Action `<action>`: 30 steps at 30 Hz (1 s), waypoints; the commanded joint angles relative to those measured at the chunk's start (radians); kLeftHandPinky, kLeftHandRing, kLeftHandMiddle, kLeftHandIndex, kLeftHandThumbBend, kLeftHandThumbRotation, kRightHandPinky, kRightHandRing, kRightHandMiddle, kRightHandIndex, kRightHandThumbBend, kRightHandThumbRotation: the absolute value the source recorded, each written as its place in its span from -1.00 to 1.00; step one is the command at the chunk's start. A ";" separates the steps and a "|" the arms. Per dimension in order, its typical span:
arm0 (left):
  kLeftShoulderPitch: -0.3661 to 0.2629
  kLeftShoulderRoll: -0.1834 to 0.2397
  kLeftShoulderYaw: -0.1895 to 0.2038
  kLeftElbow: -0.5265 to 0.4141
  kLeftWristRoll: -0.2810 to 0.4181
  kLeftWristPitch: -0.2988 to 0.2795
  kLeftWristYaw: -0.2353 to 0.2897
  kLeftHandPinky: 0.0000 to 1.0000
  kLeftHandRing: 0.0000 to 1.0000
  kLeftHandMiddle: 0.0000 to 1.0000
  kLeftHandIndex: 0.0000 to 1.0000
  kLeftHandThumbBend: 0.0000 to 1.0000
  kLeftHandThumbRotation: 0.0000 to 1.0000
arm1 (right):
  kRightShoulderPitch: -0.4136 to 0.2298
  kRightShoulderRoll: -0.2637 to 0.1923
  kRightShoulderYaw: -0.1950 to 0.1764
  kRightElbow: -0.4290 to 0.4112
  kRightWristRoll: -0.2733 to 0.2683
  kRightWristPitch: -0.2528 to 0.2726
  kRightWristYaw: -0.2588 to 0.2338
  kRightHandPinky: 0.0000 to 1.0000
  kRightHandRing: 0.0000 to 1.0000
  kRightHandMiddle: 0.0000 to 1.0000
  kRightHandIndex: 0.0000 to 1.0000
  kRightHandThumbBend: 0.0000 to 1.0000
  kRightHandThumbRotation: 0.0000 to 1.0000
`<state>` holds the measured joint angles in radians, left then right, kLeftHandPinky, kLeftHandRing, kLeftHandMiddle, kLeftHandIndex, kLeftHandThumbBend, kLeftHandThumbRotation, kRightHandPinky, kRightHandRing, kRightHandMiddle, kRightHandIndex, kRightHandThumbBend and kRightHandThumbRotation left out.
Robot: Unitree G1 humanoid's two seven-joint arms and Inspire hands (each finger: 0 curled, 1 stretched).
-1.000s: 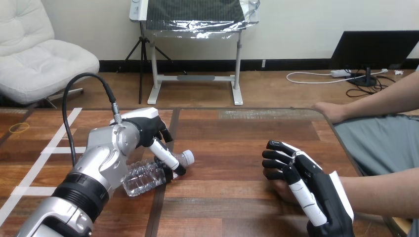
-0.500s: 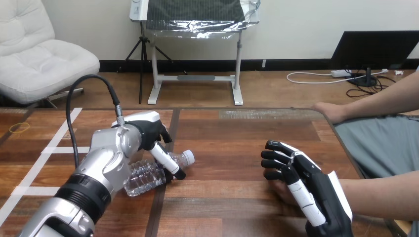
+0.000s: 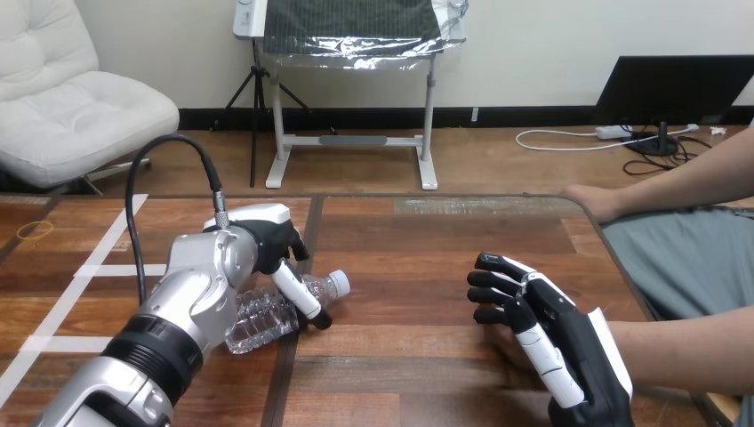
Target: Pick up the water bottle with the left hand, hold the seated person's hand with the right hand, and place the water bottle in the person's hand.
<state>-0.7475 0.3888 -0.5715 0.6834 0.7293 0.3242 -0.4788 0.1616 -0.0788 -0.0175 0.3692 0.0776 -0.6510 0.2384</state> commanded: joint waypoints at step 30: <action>-0.040 -0.018 -0.015 0.036 0.041 0.029 0.023 0.94 0.76 0.64 0.58 1.00 -0.39 | -0.030 0.000 0.000 -0.062 0.005 -0.011 -0.005 0.35 0.49 0.52 0.56 0.57 0.60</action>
<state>-0.7475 0.3762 -0.5812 0.7000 0.7520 0.3503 -0.4774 0.1623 -0.0790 -0.0167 0.3568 0.0780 -0.6510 0.2360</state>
